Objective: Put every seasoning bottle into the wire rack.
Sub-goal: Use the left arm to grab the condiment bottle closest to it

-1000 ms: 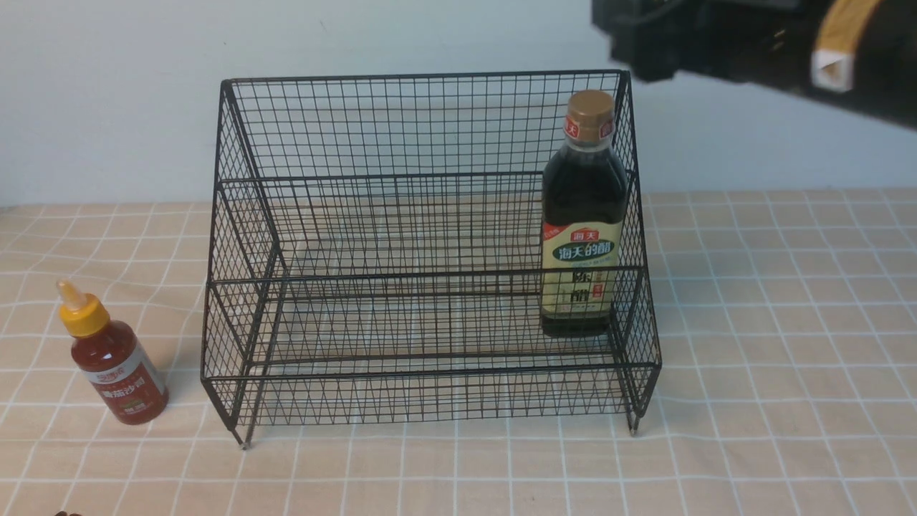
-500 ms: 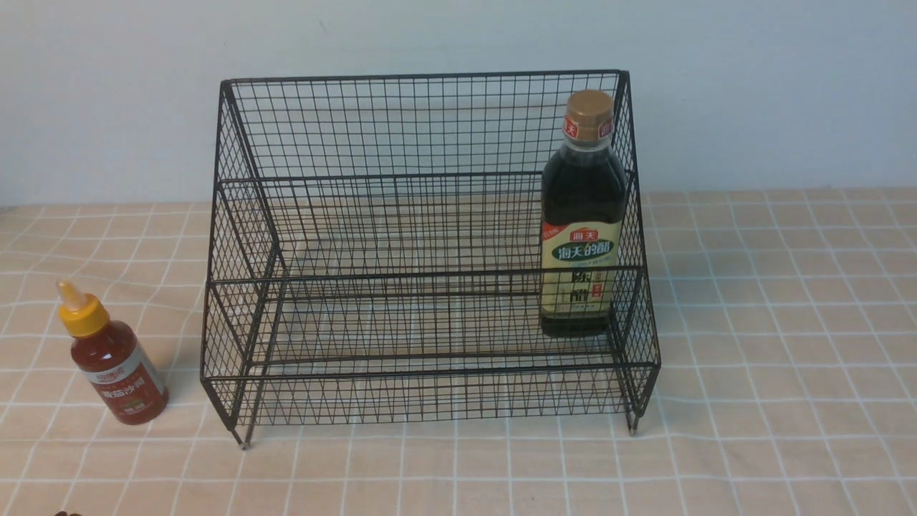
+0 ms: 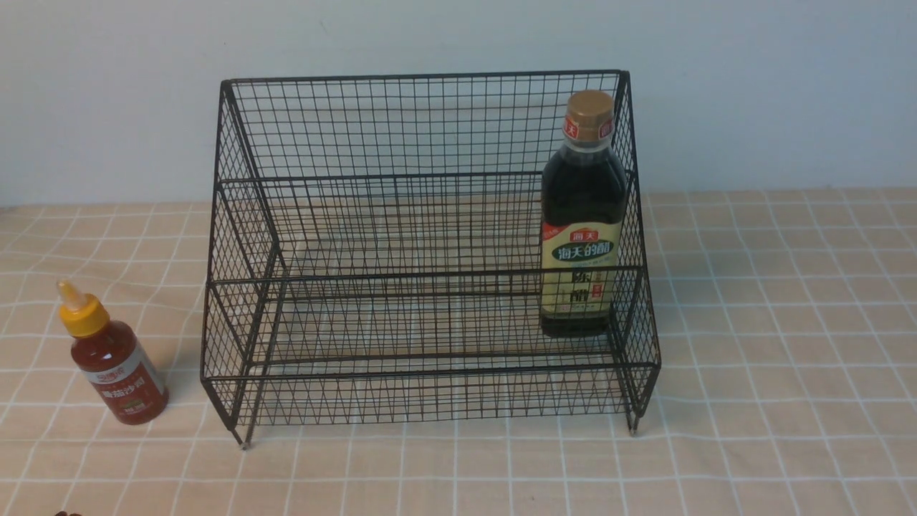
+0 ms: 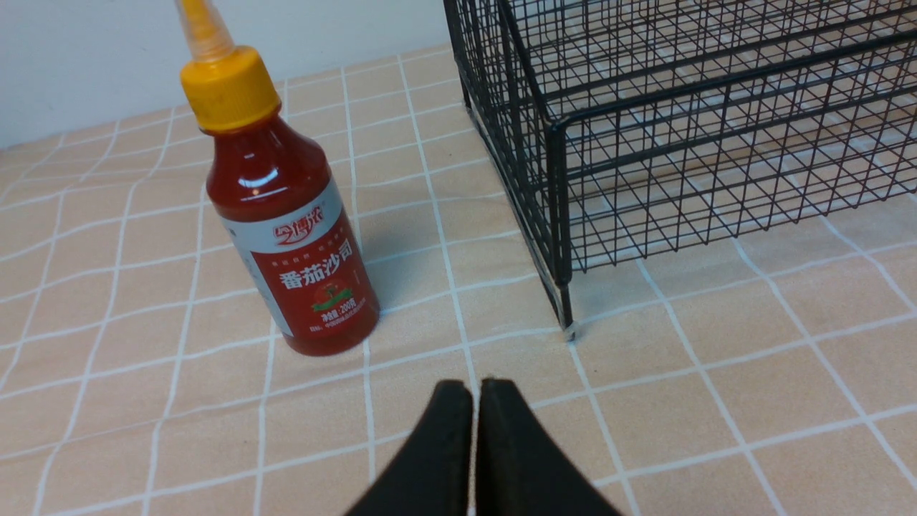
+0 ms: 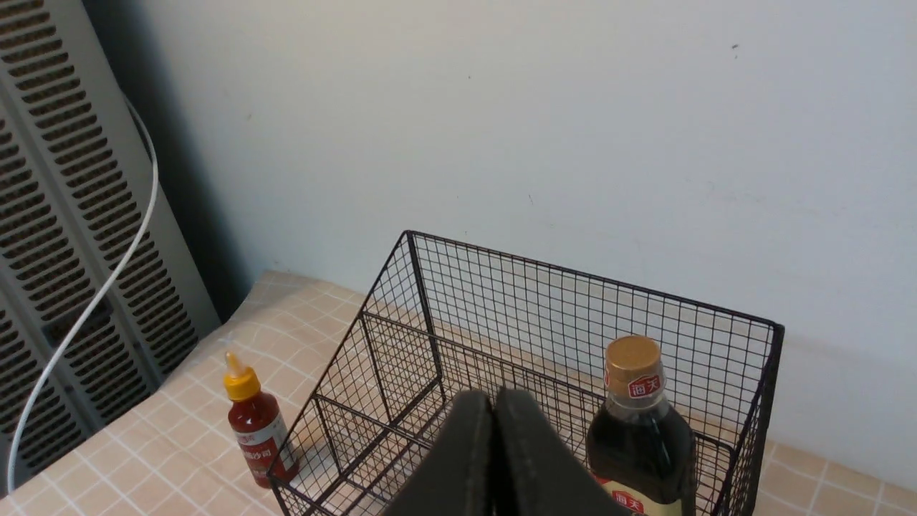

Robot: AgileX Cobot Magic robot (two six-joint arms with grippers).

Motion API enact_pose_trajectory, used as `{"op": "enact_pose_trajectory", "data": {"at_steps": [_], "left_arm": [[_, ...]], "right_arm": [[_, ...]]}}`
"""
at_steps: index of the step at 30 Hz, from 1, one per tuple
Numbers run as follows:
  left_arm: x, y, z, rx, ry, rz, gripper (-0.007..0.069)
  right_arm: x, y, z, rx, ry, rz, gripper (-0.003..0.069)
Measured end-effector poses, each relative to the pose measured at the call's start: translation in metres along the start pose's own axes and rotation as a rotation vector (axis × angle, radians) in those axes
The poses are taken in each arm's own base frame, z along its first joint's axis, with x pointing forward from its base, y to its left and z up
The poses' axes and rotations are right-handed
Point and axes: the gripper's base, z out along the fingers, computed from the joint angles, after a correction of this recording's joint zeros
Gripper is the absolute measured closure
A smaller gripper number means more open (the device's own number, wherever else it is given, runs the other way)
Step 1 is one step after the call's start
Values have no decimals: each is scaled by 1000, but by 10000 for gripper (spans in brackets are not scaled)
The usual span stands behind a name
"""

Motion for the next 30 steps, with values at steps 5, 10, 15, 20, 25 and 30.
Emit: {"op": "enact_pose_trajectory", "data": {"at_steps": [5,10,15,20,25,30], "left_arm": [[0,0,0,0,0,0,631],[0,0,0,0,0,0,631],[0,0,0,0,0,0,631],[0,0,0,0,0,0,631],[0,0,0,0,0,0,631],[0,0,0,0,0,0,631]], "right_arm": [[0,-1,0,11,-1,-22,672],[1,-8,1,79,-15,-103,672],[25,-31,-1,272,-66,-156,672],[105,-61,-4,500,-29,-155,672],[204,-77,-12,646,58,-113,672],[279,-82,-18,717,124,-73,673]]}}
